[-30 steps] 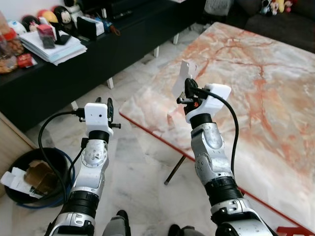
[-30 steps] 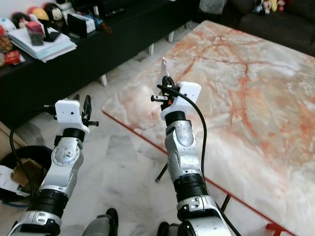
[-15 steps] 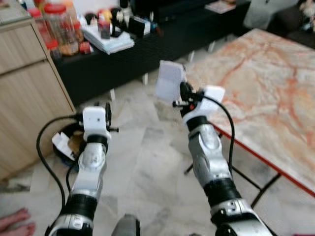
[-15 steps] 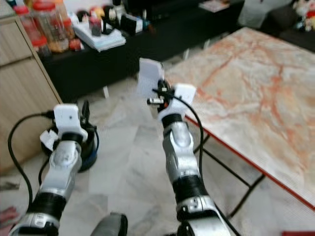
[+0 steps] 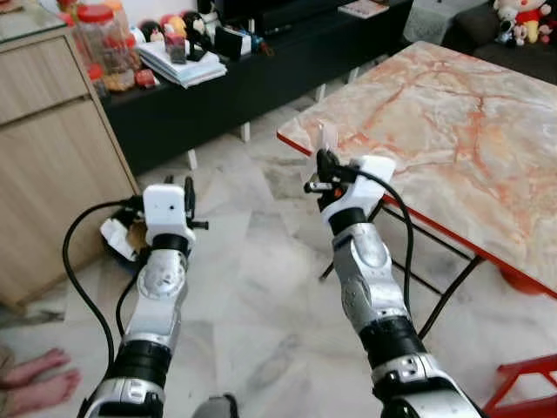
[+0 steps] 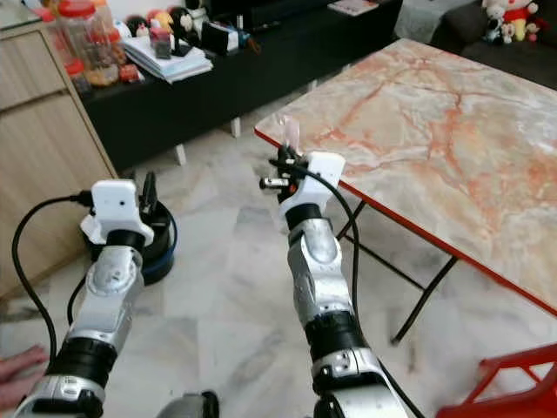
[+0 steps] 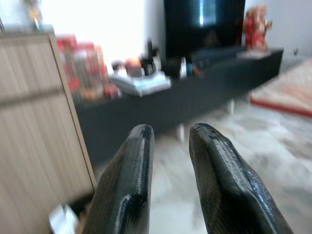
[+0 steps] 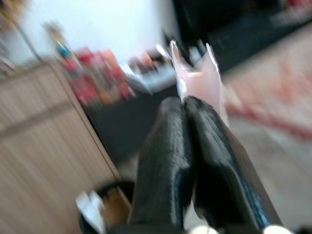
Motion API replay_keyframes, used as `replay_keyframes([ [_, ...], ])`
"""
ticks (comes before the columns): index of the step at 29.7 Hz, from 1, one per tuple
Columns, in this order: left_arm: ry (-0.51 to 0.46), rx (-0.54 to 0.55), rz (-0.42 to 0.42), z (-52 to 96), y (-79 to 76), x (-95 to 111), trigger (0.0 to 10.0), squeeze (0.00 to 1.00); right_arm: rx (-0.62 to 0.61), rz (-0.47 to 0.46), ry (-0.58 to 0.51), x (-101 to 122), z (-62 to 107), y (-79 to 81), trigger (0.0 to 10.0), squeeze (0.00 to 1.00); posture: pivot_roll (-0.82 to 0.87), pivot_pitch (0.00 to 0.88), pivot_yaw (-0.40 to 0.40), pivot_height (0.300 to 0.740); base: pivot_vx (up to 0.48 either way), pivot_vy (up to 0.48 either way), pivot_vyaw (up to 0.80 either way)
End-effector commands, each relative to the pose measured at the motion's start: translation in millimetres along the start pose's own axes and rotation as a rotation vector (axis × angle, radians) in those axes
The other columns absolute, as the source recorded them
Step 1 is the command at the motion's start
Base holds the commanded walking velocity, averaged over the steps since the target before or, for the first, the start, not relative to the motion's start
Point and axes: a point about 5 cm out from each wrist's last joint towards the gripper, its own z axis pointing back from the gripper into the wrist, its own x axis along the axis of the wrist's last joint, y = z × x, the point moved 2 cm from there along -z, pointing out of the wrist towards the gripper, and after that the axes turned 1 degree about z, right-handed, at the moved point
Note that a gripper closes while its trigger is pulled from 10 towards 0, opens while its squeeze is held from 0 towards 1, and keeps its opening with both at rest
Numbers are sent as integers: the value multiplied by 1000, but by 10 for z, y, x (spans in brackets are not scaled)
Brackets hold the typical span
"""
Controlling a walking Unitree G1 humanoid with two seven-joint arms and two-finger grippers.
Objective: Picking trash to rubbish bin
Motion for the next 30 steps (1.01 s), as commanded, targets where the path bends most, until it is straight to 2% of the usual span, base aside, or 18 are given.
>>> replay_keyframes([
  [1,73,-4,16,69,26,-168,10000,0,-6,5,66,-148,44,-53,10000,0,100,162,-71,740,0,0,0],
  [5,172,14,29,213,135,-421,10000,0,-51,29,198,-462,199,-246,10000,0,97,168,-75,740,0,0,0],
  [8,204,18,40,256,162,-493,10000,0,-65,40,241,-561,260,-307,10000,0,98,169,-75,740,0,0,0],
  [11,368,22,17,511,260,-855,10000,0,-95,101,479,-1054,659,-548,10000,0,103,174,-78,740,0,0,0],
  [15,491,45,9,734,341,-1100,10000,0,-126,144,629,-1322,974,-682,10000,0,99,177,-81,740,0,0,600],
  [17,568,51,3,891,384,-1238,10000,0,-159,131,691,-1433,1140,-746,10000,0,103,178,-80,740,0,0,800],
  [20,629,64,5,1026,428,-1342,10000,0,-177,126,740,-1514,1265,-782,10000,0,101,180,-81,740,0,0,800],
  [21,697,52,6,1146,430,-1438,10000,0,-190,130,779,-1571,1357,-806,10000,0,106,179,-82,740,0,0,800],
  [26,822,61,-15,1411,466,-1606,10000,0,-212,130,841,-1667,1518,-831,10000,0,102,179,-82,740,0,0,800],
  [30,856,83,-24,1502,499,-1651,10000,0,-230,128,852,-1683,1553,-847,10000,0,104,179,-83,740,0,0,800],
])
